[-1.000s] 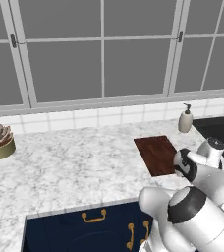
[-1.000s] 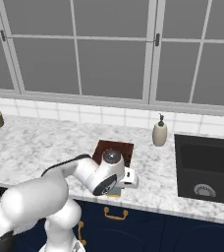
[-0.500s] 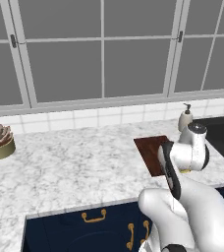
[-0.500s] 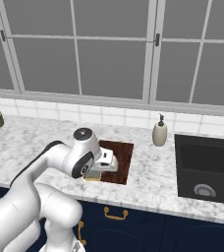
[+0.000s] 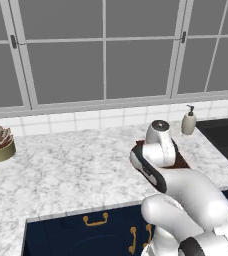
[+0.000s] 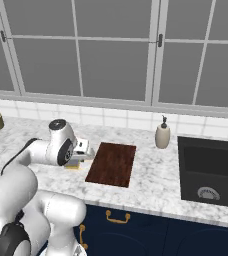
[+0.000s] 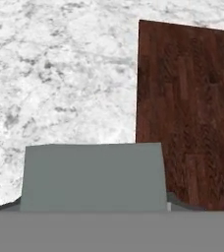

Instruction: Pick up the sponge from the counter and clean the cutting board by briefly scrubbing or pressing down on the cutting board. Once finished, release the sponge.

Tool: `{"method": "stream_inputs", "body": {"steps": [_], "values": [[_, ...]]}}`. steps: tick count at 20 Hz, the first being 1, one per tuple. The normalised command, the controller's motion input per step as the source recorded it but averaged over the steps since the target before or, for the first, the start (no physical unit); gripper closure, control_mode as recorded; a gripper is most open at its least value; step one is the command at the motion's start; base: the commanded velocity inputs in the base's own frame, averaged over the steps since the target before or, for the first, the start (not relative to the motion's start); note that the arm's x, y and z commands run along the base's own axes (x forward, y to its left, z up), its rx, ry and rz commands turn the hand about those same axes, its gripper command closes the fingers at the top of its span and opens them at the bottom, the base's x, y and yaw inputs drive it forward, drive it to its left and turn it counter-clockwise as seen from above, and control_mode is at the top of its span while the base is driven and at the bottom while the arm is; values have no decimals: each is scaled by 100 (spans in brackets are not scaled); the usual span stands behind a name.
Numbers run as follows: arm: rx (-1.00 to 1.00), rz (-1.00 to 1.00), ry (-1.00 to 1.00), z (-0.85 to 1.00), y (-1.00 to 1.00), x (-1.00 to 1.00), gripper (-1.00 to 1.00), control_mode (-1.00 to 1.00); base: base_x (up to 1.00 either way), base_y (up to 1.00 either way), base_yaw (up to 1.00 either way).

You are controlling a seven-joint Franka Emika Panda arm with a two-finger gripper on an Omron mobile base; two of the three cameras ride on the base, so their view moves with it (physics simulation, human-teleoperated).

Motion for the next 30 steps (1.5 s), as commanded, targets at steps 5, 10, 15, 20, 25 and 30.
{"method": "stream_inputs", "body": {"steps": [5,10,15,20,25,30], "values": [[3,21,19,0,100,55,100,-100,0,0,0],[0,8,2,0,41,37,100,-100,0,0,0],[0,0,0,0,1,7,100,-100,0,0,0],[0,0,0,-1,9,0,-100,-100,0,0,0],[0,0,0,-6,4,0,-100,-100,0,0,0],[-1,0,0,23,0,-4,-100,-100,0,0,0]]}}
